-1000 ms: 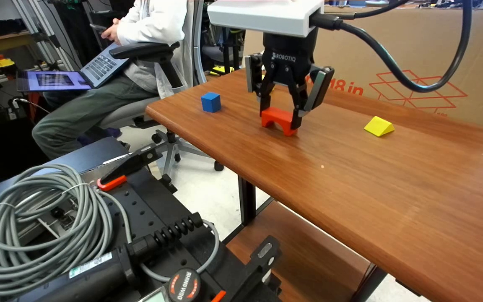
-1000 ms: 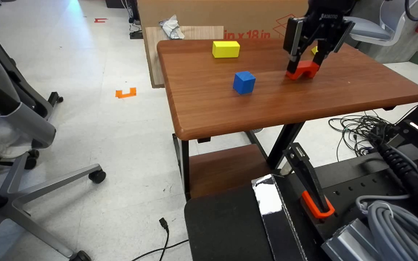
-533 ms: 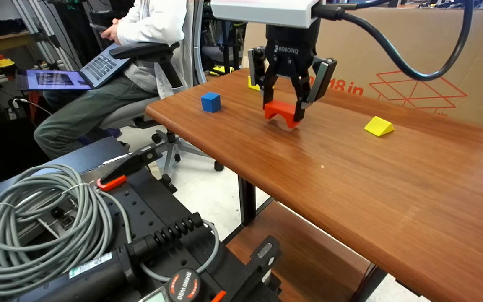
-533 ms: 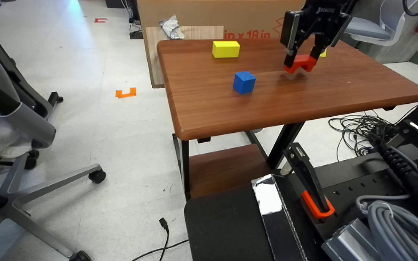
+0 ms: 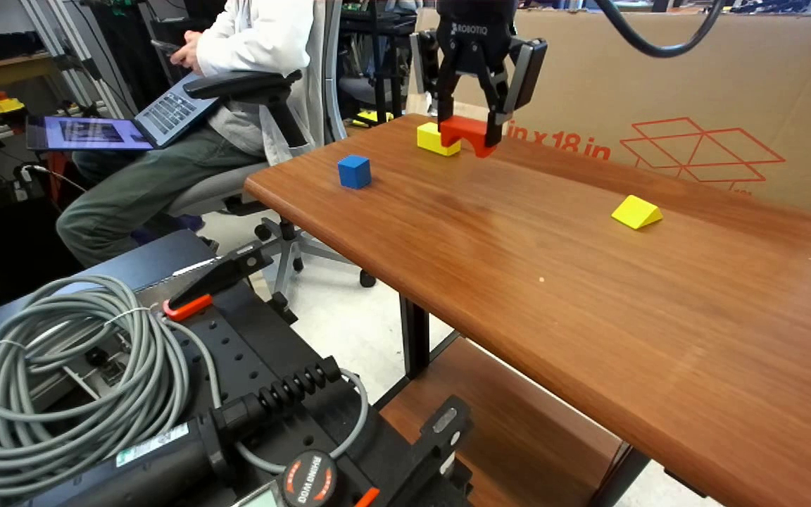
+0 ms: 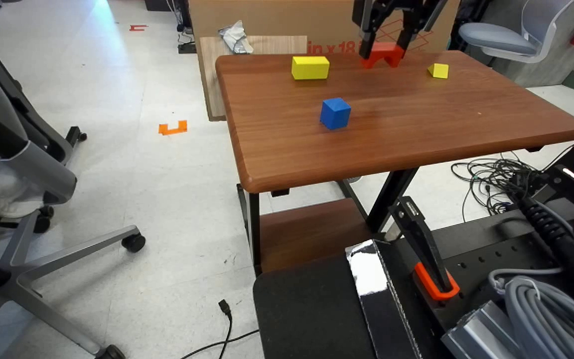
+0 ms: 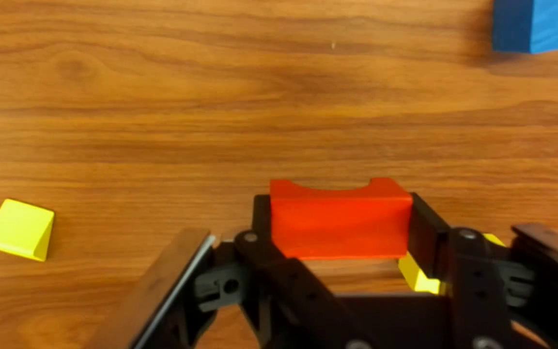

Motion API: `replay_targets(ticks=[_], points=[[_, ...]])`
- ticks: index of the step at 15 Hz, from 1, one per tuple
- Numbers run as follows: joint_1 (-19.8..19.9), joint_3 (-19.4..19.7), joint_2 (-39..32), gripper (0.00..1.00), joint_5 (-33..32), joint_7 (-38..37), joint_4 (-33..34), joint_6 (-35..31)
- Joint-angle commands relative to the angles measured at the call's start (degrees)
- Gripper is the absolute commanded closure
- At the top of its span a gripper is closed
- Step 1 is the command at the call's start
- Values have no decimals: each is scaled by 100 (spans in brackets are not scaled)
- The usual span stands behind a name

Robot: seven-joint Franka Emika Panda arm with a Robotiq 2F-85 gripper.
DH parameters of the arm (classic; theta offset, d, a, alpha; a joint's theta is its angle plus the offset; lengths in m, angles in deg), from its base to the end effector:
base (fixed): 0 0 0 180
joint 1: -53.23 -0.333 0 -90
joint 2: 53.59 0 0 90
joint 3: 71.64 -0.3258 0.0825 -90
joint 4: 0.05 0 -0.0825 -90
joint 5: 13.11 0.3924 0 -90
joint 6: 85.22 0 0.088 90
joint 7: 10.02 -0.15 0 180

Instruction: Put the red block on the yellow block

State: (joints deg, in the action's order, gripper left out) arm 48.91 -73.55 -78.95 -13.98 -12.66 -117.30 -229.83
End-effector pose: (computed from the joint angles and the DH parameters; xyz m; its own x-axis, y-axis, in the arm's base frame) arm 0.6075 0.0663 0.1837 0.9968 0.0712 0.0350 0.0715 -0.9974 -0.0067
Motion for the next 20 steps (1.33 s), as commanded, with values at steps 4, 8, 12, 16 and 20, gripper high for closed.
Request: replay_targets(ticks=[4,8,12,16,20], points=[[-314,-54,-83,59,-50,-389,658,466],[-454,-56,-221,59,-111,-481,1000,685],[-557,-82,-485,59,-115,-491,1386,871],[-669,-64,-943,59,-134,-531,1938,1147],[-763,-56,-1221,59,-138,-558,2320,1367]])
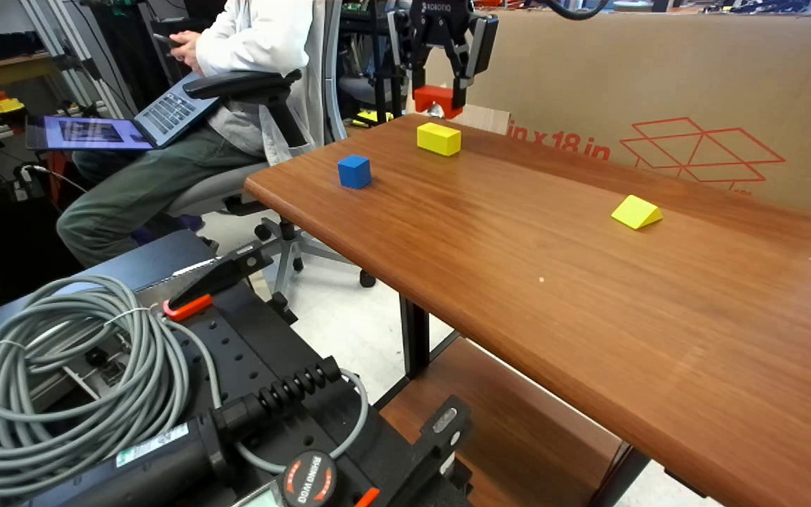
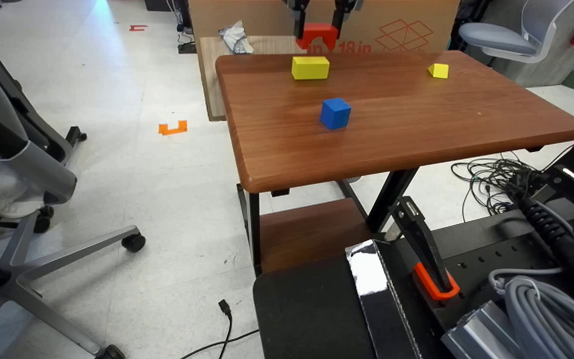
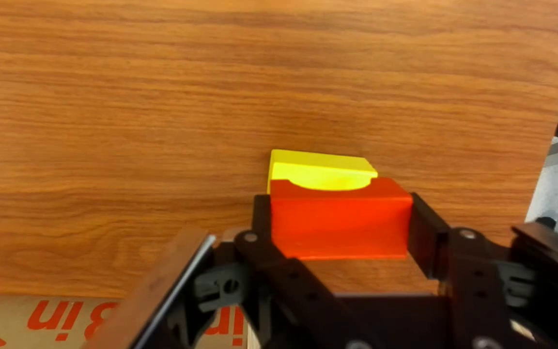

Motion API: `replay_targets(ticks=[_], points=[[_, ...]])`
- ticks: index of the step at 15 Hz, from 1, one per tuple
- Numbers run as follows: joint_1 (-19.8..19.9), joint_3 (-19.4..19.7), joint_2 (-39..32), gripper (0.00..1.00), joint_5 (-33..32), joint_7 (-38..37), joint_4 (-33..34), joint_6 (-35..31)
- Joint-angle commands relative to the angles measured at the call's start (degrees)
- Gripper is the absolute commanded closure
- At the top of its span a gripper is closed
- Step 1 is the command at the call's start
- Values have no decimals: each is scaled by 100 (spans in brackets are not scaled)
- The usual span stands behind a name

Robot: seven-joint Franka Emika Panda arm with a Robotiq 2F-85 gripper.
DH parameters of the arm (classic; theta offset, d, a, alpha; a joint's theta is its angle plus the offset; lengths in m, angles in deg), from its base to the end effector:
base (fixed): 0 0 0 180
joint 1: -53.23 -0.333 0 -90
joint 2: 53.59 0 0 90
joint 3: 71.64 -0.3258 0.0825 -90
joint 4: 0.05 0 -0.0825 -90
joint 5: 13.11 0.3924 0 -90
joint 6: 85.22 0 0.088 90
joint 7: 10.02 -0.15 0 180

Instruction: Put the red block on the yellow block

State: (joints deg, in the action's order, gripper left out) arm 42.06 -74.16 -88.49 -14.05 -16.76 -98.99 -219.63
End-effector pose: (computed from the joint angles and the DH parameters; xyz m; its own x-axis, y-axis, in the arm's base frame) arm 0.6650 0.1593 0.1919 0.9922 0.1243 0.0090 0.1244 -0.9921 -0.0145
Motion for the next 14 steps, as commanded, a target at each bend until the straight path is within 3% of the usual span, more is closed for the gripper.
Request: replay_targets(ticks=[1,14], points=[[-98,9,-313,59,-130,-165,555,387],[-125,107,-438,59,-165,-310,705,717]])
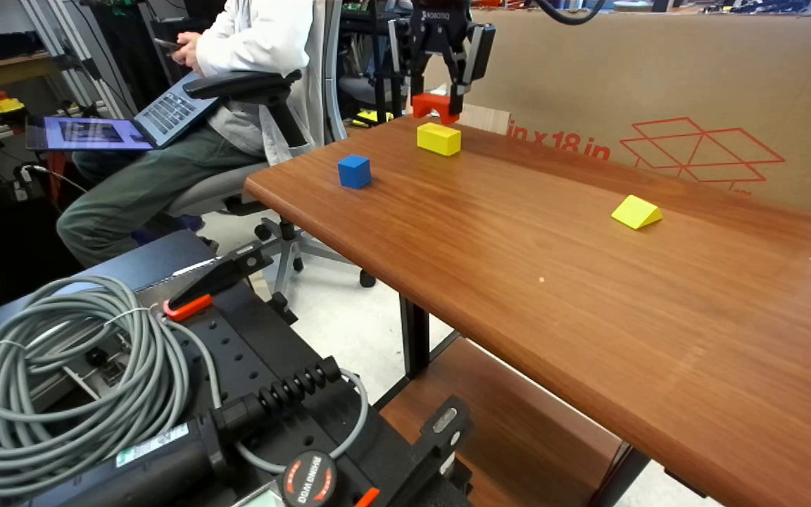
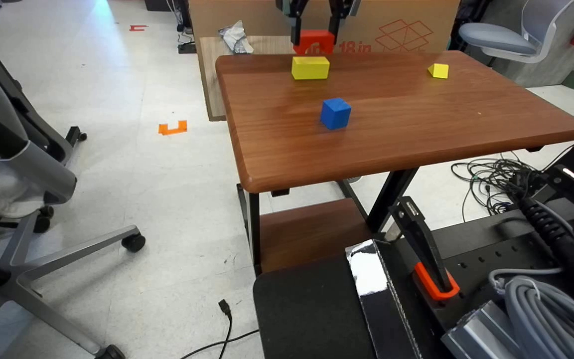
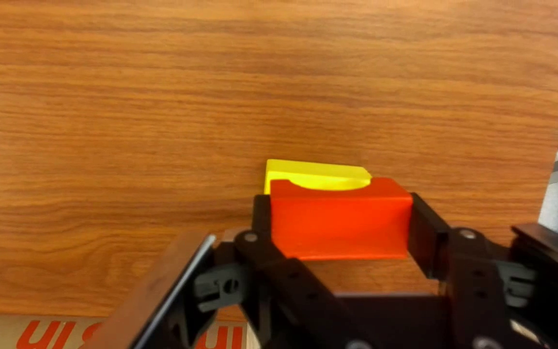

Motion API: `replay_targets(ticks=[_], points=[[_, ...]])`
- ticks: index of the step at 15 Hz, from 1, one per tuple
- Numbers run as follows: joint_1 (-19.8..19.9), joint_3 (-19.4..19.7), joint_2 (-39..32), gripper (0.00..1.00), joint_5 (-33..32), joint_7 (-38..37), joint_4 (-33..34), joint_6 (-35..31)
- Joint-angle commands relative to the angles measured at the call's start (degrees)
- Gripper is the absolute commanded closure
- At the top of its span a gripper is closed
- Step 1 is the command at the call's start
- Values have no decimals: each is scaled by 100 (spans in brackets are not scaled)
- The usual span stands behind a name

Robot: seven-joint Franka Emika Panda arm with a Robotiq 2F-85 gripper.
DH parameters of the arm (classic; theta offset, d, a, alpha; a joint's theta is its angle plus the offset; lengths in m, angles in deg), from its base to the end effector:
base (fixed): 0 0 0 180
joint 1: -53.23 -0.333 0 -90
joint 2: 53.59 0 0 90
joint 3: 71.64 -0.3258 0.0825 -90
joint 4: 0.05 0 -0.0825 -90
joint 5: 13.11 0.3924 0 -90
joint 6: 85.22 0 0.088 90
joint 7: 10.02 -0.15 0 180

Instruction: Put the red block on the yellow block

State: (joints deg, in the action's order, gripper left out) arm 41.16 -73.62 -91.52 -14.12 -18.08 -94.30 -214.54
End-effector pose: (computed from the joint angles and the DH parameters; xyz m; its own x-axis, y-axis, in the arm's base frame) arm 0.6720 0.1652 0.1829 0.9928 0.1090 -0.0501 0.1090 -0.9940 -0.0012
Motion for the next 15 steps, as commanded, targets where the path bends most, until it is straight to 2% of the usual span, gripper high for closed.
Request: replay_targets(ticks=[1,10,12,13,15], points=[[-31,57,-146,59,-152,-190,240,210],[15,45,-247,59,-83,-209,328,266],[16,45,-285,9,-74,-227,372,304],[21,38,-287,8,-60,-231,374,316],[21,39,-252,0,-57,-251,338,302]])
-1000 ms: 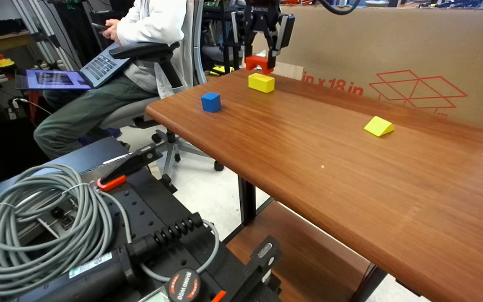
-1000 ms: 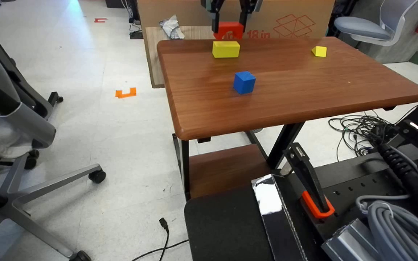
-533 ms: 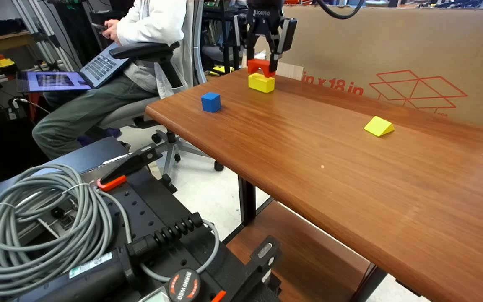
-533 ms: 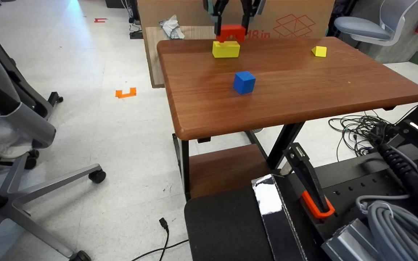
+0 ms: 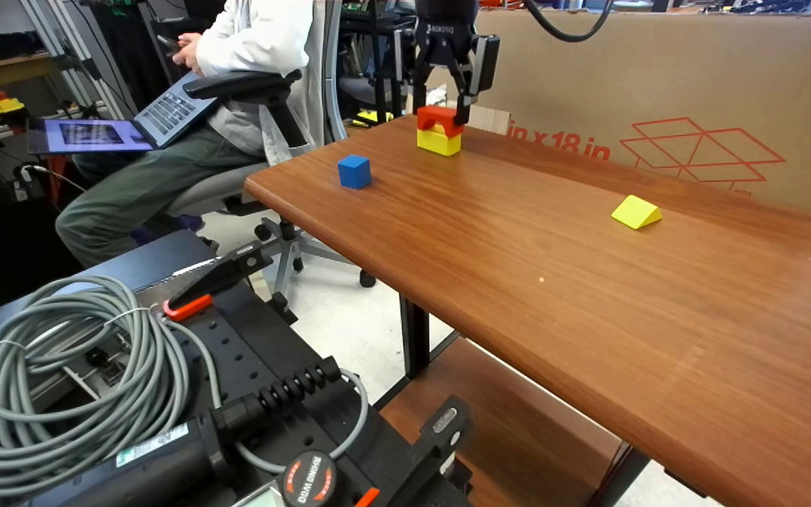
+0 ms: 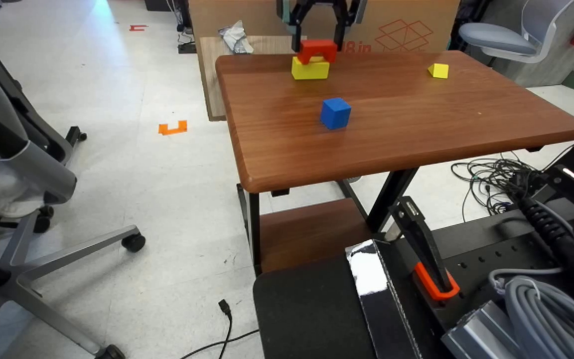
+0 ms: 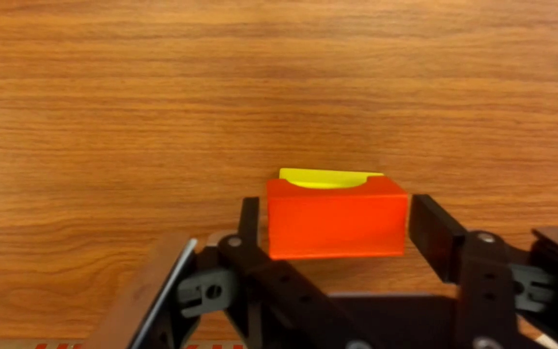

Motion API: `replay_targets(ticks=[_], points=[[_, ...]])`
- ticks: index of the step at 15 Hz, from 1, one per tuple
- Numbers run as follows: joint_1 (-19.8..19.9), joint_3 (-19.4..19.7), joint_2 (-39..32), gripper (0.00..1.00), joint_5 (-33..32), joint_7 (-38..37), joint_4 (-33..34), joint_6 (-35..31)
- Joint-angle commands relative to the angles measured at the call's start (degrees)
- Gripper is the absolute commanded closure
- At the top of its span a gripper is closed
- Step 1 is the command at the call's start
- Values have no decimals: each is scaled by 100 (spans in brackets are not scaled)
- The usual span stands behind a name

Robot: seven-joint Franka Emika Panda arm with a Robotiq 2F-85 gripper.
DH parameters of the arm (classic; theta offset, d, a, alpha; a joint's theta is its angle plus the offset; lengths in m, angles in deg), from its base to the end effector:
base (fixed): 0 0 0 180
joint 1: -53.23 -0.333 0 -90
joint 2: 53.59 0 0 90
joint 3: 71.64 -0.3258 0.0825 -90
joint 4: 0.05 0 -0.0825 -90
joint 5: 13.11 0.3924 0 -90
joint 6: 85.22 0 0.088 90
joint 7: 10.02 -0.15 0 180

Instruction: Put the red block on the yellow block

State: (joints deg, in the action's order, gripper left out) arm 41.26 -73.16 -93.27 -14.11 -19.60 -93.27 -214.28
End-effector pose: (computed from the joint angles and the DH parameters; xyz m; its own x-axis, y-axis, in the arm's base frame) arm 0.6744 0.1592 0.1690 0.9951 0.0737 -0.0664 0.0743 -0.9972 0.0070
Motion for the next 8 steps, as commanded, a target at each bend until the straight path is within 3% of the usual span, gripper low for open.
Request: replay_targets(ticks=[1,8], points=[[14,-9,-47,0,-53,-104,207,257],[60,7,438,0,44,-297,-161,257]])
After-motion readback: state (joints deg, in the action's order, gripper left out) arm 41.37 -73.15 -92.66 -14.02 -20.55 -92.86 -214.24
